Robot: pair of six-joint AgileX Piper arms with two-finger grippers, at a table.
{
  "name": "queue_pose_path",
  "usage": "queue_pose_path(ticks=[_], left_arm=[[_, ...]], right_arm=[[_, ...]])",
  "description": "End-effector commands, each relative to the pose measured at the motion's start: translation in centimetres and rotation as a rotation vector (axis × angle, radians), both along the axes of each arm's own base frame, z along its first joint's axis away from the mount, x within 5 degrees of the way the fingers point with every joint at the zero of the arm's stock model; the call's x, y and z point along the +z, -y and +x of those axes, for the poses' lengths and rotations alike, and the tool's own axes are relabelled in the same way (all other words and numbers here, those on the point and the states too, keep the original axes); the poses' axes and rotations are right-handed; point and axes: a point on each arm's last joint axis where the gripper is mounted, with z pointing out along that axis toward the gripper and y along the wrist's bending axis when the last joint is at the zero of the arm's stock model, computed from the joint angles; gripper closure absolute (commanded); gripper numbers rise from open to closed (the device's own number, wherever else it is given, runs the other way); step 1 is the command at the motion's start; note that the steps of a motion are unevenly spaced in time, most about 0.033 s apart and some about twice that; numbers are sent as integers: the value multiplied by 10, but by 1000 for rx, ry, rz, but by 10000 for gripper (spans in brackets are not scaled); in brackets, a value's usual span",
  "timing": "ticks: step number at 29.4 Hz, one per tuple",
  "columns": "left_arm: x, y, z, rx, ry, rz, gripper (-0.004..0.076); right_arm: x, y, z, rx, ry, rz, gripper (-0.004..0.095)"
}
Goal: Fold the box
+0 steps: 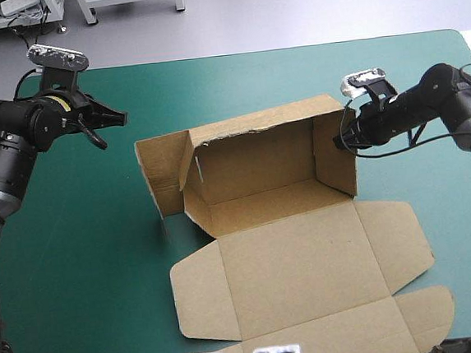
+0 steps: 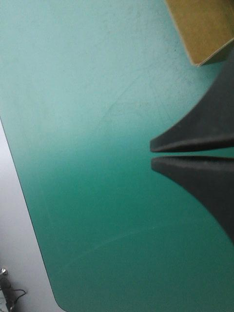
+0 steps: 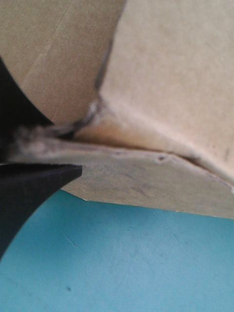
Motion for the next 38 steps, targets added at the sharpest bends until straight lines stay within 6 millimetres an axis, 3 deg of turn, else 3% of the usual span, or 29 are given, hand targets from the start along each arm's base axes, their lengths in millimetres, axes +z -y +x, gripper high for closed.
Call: queue_pose_path(ticks=[1,9,13,16,22,25,30,38], left_arm=[[26,1,-12,-26,109,-50,713],[25,3,-13,-48,90,-69,713],[25,3,-13,-61,85,-48,713],[24,3,-14,-60,76,-47,713],[24,3,-14,-62,72,-43,713],[24,3,-14,-62,72,-43,713],[23,3,-14,-62,70,-45,713],[22,3,-15,-61,51,-42,715]], right_arm=[[22,-3,22,-14,141,29,859],[14,1,55,-86,271,17,469],[28,1,56,-61,335,9,463],[51,-1,53,-27,368,20,463],[108,-4,27,22,448,29,463],[121,-3,11,23,421,13,463],[110,1,4,7,263,-33,463],[62,2,47,-24,177,-37,463]])
